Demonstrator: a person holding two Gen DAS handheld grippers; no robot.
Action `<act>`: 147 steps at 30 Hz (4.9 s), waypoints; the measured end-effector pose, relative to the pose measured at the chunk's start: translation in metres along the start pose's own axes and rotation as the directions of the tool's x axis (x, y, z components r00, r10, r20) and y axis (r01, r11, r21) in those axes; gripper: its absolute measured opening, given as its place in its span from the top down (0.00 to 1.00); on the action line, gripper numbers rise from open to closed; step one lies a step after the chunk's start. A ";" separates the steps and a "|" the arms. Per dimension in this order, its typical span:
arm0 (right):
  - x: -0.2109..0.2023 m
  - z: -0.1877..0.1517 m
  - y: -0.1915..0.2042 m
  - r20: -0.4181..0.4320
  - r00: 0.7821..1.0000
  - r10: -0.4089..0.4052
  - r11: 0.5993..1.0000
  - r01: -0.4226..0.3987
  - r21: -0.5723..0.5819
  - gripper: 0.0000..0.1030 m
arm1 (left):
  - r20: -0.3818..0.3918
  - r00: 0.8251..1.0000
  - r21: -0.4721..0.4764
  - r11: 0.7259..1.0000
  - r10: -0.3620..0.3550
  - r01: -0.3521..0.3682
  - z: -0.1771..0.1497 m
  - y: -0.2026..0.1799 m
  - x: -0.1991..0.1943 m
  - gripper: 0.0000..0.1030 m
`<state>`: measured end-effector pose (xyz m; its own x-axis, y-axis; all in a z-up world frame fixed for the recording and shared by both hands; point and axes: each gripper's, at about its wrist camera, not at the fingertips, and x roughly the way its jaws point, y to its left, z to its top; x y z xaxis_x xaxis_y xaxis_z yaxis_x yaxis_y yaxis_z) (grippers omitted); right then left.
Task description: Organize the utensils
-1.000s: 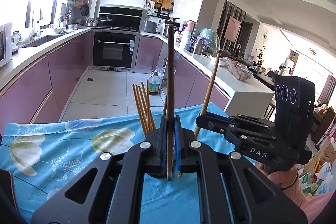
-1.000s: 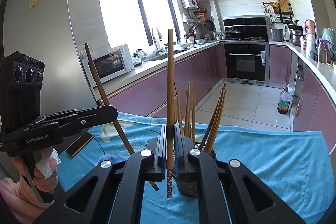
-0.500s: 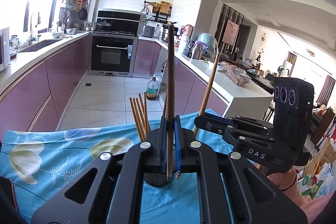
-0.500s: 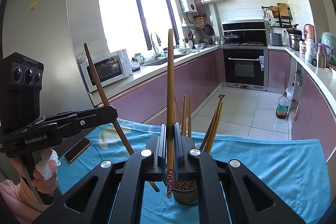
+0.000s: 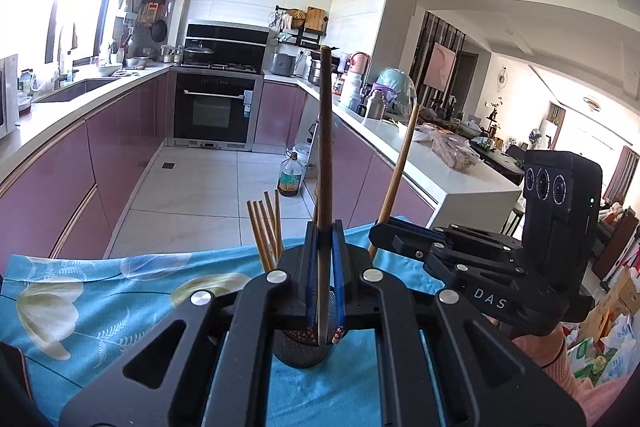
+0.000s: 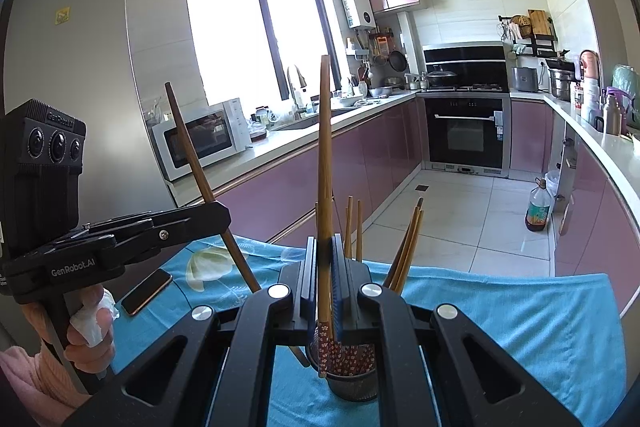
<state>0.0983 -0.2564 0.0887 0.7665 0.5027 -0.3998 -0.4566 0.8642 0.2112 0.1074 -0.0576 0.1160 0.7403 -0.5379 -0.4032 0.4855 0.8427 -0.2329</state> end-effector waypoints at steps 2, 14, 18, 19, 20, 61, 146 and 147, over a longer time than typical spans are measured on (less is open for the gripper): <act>0.000 0.001 0.000 -0.001 1.000 -0.001 1.000 0.001 -0.001 0.94 | 0.001 1.000 0.001 1.000 0.000 0.000 0.000 0.000 0.000 0.93; 0.006 0.004 -0.006 -0.006 1.000 -0.014 1.000 0.014 0.003 0.94 | -0.004 1.000 -0.004 1.000 0.001 -0.001 0.003 -0.001 0.006 0.93; 0.009 0.003 -0.008 -0.007 1.000 -0.018 1.000 0.018 0.007 0.94 | -0.010 1.000 0.001 1.000 0.003 -0.003 0.005 -0.002 0.010 0.93; 0.009 0.004 -0.007 -0.007 1.000 -0.020 1.000 0.020 0.007 0.94 | -0.011 1.000 0.003 1.000 0.002 -0.002 0.006 -0.002 0.011 0.93; 0.010 0.004 -0.008 -0.006 1.000 -0.021 1.000 0.021 0.008 0.94 | -0.013 1.000 0.005 1.000 0.002 -0.002 0.006 -0.003 0.012 0.93; 0.044 -0.014 -0.015 -0.108 0.993 -0.056 0.997 0.061 0.037 0.94 | -0.120 0.992 -0.001 1.000 0.026 -0.026 -0.002 -0.007 0.051 0.93; -0.012 -0.095 0.029 0.149 0.940 -0.307 0.947 0.317 -0.051 0.06 | 0.241 0.863 -0.025 0.892 0.443 -0.451 -0.120 0.017 -0.058 0.05; -0.014 -0.096 0.030 0.158 0.938 -0.310 0.946 0.321 -0.050 0.06 | 0.247 0.861 -0.027 0.892 0.444 -0.452 -0.120 0.016 -0.059 0.05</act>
<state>0.0310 -0.2394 0.0153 0.9316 0.2067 -0.2991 -0.2084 0.9777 0.0266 0.0153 -0.0095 0.0297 0.9681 -0.0947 -0.2321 0.0855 0.9951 -0.0494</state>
